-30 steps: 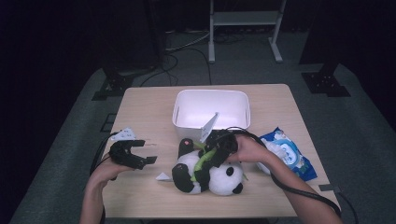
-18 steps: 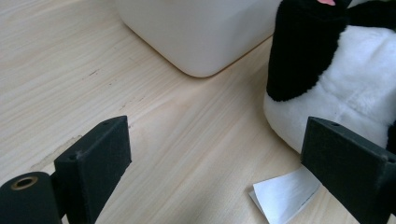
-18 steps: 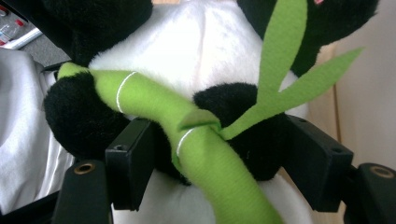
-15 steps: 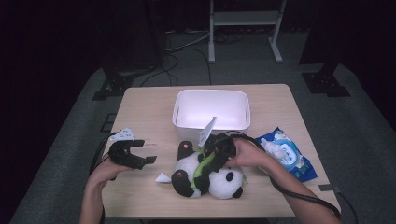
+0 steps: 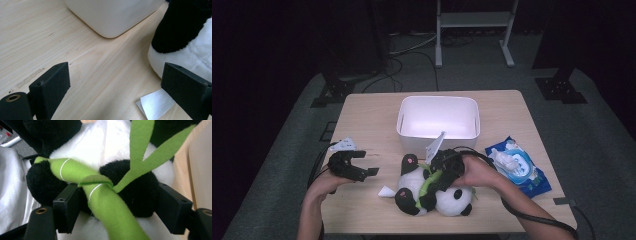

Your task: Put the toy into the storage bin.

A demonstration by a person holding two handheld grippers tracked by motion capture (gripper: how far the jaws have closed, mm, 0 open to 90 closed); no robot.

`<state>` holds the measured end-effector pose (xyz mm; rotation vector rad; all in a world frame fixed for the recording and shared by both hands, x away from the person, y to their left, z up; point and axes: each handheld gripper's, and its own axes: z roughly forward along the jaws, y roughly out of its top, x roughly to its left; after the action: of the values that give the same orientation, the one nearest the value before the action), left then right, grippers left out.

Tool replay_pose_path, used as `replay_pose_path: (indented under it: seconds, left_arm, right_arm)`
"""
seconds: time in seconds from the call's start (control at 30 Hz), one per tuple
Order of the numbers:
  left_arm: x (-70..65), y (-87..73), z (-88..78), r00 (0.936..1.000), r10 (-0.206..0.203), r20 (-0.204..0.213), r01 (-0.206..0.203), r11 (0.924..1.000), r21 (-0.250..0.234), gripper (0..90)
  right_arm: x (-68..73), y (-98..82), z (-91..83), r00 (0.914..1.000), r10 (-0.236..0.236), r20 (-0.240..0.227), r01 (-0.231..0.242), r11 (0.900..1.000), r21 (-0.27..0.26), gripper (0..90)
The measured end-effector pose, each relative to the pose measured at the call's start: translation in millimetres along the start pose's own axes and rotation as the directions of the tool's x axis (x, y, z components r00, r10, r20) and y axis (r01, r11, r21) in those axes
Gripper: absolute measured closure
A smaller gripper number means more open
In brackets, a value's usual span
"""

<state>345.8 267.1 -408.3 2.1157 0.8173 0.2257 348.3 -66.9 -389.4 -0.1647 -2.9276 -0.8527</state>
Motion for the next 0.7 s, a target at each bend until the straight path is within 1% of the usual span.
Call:
replay_pose_path:
  seconds: [0.1,0.23,0.33,0.47,0.5,0.53,0.6,0.7]
  left_arm:
    - [0.1,-0.2,-0.3,1.0000,-0.002,-0.001,0.002,1.0000,-0.001,7.4]
    - [0.8,-1.0,-0.6,1.0000,-0.007,-0.002,0.007,1.0000,-0.002,7.4]
    - [1.6,-1.7,-0.9,0.9999,-0.011,-0.003,0.011,0.9999,-0.001,7.4]
    - [2.9,-2.5,-1.1,0.9999,-0.012,-0.005,0.012,0.9999,-0.002,7.4]
    - [3.0,-2.6,-1.2,0.9999,-0.014,-0.006,0.014,0.9999,-0.003,7.4]
    - [3.1,-2.7,-1.6,0.9999,-0.013,-0.006,0.013,0.9999,-0.002,7.4]
    - [3.1,-2.7,-2.0,0.9999,-0.015,-0.007,0.015,0.9999,-0.004,7.4]
    - [3.2,-2.9,-1.9,0.9999,-0.014,-0.008,0.014,0.9999,-0.005,7.4]
  right_arm:
    - [0.4,0.7,-0.7,1.0000,0.007,0.000,-0.007,1.000,0.005,35.2]
    - [0.4,0.6,-2.3,0.9999,0.014,-0.010,-0.014,1.000,0.000,42.1]
    - [1.7,0.7,-4.3,0.9999,0.004,-0.011,-0.004,1.000,-0.003,45.8]
    - [4.0,2.0,-6.7,0.9999,-0.012,-0.005,0.012,1.000,-0.002,48.8]
    - [4.7,2.4,-7.4,0.9999,-0.010,-0.003,0.010,1.000,-0.004,49.5]
    - [5.0,2.6,-7.7,0.9998,-0.019,-0.006,0.019,1.000,-0.004,50.0]
    - [6.3,3.1,-9.0,0.9997,-0.024,0.001,0.024,1.000,-0.005,50.7]
    - [7.7,4.4,-10.2,0.9995,-0.033,-0.002,0.033,0.999,-0.008,51.1]
